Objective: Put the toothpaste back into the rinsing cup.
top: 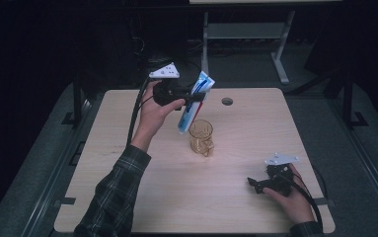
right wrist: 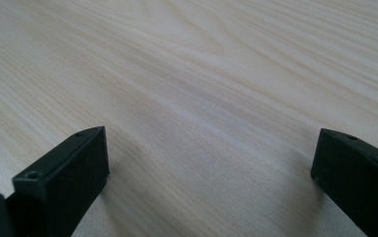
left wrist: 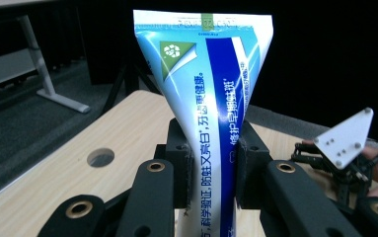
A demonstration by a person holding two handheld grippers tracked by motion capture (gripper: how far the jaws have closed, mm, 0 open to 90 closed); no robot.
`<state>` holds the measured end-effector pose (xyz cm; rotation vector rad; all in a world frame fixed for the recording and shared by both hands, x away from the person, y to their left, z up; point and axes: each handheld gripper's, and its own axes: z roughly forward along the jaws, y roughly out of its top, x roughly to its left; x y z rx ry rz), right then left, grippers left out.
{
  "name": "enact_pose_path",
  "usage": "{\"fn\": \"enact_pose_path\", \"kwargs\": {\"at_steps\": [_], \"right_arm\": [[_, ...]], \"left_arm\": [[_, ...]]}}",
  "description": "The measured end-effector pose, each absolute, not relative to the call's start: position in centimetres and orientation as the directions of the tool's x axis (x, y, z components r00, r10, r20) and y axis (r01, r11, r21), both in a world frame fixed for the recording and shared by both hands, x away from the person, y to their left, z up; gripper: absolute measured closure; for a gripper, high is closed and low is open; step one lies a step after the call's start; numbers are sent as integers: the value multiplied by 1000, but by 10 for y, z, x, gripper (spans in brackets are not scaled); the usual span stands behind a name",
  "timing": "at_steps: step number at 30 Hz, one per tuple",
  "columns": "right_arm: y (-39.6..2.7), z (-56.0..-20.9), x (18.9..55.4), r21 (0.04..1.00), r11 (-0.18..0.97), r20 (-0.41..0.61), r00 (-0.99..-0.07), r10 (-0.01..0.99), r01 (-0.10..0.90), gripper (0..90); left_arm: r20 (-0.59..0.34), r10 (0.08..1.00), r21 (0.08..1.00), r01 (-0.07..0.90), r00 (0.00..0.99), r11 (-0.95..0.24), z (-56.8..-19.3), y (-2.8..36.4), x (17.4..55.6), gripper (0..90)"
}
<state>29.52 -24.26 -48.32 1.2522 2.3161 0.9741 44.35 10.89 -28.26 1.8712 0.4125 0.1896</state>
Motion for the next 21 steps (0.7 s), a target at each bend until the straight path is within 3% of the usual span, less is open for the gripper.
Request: {"fn": "enact_pose_path", "kwargs": {"at_steps": [21], "right_arm": [[-243,-483,295,704,379,29,-557,830,601,6]], "left_arm": [[-77,354,944,183,932,-276,-315,76,466,722]]}}
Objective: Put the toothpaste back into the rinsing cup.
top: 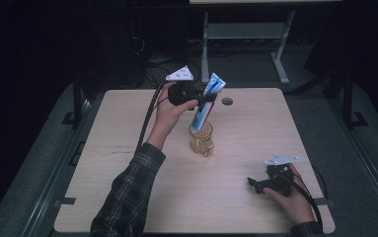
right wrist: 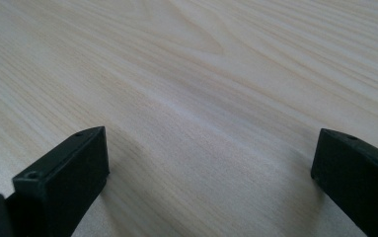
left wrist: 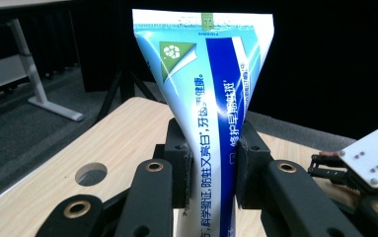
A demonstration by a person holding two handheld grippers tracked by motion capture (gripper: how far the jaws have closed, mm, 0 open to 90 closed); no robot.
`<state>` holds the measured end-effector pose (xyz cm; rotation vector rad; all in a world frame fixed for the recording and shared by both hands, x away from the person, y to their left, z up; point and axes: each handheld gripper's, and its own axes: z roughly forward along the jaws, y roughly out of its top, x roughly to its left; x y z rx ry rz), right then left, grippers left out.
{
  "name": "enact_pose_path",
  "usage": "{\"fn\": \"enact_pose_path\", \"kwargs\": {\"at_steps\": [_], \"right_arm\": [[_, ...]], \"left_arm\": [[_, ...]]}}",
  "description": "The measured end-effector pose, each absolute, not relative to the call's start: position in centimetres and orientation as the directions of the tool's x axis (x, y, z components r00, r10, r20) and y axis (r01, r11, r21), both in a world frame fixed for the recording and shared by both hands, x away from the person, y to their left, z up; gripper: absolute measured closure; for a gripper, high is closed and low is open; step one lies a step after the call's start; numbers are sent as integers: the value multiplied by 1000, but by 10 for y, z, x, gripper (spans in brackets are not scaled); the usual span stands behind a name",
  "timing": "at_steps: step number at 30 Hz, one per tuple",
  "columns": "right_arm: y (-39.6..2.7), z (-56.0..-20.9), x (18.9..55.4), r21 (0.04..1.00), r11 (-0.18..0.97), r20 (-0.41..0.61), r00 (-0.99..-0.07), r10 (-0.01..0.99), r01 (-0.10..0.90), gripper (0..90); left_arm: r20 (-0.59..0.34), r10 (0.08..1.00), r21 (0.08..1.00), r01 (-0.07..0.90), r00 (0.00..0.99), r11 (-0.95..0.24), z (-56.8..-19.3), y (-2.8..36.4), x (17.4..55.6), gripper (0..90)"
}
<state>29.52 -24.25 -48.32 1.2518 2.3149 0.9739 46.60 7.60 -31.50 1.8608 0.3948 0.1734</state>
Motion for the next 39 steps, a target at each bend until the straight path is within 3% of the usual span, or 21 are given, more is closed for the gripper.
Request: {"fn": "enact_pose_path", "kwargs": {"at_steps": [39], "right_arm": [[-243,-483,295,704,380,28,-558,829,600,6]], "left_arm": [[-91,366,896,237,926,-376,-377,83,459,702]]}}
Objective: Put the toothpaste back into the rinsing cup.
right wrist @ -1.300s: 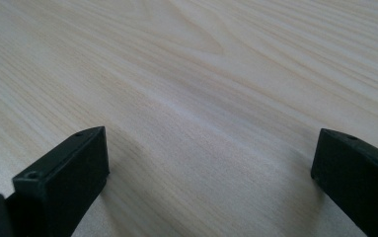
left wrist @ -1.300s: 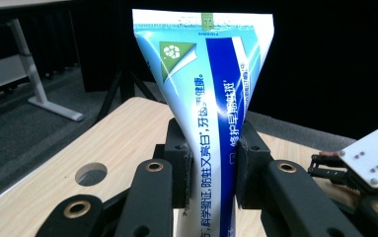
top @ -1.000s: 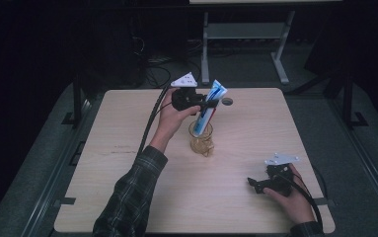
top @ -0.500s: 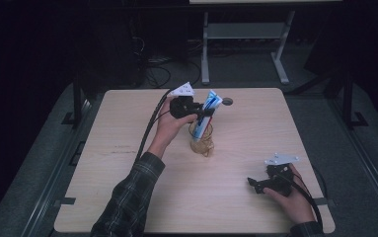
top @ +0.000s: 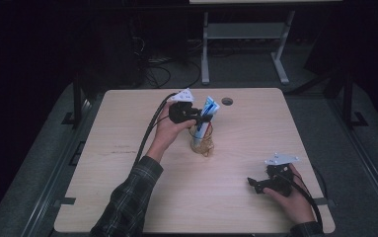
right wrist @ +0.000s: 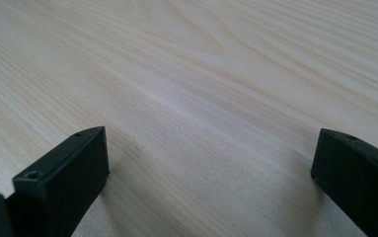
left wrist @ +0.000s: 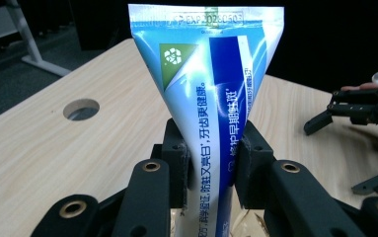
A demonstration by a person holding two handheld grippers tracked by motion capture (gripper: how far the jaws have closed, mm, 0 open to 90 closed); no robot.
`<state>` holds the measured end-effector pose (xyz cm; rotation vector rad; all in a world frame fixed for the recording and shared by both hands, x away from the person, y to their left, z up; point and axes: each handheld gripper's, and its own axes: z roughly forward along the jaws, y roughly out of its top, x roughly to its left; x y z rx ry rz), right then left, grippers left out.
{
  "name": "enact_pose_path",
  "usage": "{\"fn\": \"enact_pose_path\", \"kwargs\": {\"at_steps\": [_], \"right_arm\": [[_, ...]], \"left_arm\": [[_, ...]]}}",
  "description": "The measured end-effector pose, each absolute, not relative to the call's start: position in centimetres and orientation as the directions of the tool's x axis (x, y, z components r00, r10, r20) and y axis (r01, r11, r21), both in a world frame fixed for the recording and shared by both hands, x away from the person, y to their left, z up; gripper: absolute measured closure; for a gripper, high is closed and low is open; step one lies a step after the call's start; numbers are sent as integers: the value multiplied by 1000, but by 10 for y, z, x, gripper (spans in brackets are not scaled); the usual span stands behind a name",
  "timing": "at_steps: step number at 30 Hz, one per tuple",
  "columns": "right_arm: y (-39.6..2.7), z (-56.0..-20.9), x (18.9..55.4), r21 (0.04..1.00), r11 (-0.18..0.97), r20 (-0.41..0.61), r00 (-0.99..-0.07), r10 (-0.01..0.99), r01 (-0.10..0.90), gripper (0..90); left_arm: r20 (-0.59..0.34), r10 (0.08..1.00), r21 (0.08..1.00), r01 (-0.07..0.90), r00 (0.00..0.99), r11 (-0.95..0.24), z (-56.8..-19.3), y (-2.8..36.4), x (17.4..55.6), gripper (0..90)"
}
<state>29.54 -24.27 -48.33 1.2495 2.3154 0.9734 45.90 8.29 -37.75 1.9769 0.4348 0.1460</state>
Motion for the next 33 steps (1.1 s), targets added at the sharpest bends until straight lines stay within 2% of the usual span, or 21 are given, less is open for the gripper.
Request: {"fn": "enact_pose_path", "kwargs": {"at_steps": [5,7,13,20,33], "right_arm": [[-243,-483,296,704,382,26,-560,828,599,6],[-243,-483,296,704,384,27,-562,827,598,6],[-243,-483,296,704,386,26,-565,825,596,6],[-243,-483,296,704,383,30,-564,826,598,7],[-243,-483,295,704,385,28,-565,825,597,7]], "left_arm": [[-98,381,905,242,919,-351,-379,85,459,667],[-96,398,904,248,912,-348,-378,87,460,578],[-77,450,896,259,890,-360,-375,98,457,420],[-80,472,885,280,878,-372,-369,111,449,350],[-68,540,831,348,839,-435,-363,148,415,293]]}}
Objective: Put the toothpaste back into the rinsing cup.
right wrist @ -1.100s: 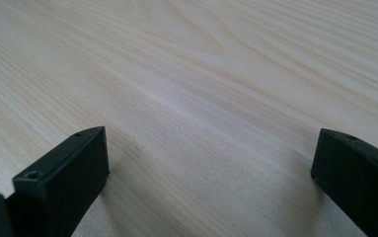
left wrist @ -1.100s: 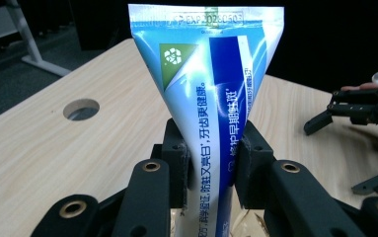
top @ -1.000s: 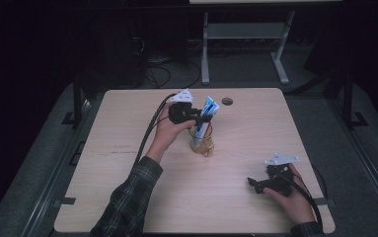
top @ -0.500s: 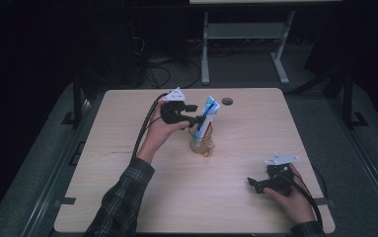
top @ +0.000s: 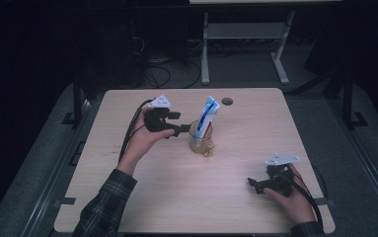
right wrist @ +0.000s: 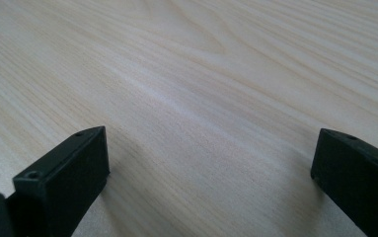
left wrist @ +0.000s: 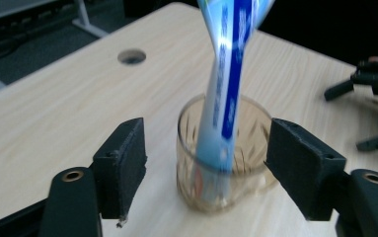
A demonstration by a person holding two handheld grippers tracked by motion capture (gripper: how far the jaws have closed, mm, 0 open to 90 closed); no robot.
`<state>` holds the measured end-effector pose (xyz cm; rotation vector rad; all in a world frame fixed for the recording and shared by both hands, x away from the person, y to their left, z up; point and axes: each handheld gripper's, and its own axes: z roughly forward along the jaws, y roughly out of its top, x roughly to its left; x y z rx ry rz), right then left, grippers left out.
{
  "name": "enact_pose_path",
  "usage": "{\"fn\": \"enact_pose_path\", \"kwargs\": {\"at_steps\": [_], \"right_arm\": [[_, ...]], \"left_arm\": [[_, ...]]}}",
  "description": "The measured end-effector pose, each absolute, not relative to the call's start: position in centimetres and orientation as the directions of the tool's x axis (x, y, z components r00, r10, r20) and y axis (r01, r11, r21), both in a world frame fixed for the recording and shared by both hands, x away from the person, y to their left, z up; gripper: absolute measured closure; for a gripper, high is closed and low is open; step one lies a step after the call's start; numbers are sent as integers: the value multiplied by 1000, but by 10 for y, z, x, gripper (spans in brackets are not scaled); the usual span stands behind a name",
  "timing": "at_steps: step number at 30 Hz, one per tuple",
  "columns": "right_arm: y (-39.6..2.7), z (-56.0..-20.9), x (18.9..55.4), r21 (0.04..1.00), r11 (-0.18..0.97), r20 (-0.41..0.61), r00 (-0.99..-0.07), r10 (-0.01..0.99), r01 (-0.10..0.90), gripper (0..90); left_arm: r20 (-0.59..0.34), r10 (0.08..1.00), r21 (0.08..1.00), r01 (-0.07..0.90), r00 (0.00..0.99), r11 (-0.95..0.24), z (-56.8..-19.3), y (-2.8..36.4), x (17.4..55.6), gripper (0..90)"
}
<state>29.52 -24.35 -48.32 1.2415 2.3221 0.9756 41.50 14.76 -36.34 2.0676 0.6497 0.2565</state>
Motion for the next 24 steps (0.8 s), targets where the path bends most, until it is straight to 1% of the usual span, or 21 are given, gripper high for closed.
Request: {"fn": "enact_pose_path", "kwargs": {"at_steps": [7,11,24], "right_arm": [[-244,-483,295,704,385,28,-565,825,597,7],[-244,-483,295,703,385,28,-565,825,597,7],[-244,-483,296,704,385,28,-564,825,597,7]], "left_arm": [[-65,576,811,379,815,-445,-372,167,395,277],[-52,595,788,399,802,-469,-384,178,381,274],[-48,636,764,439,770,-473,-414,209,345,268]]}}
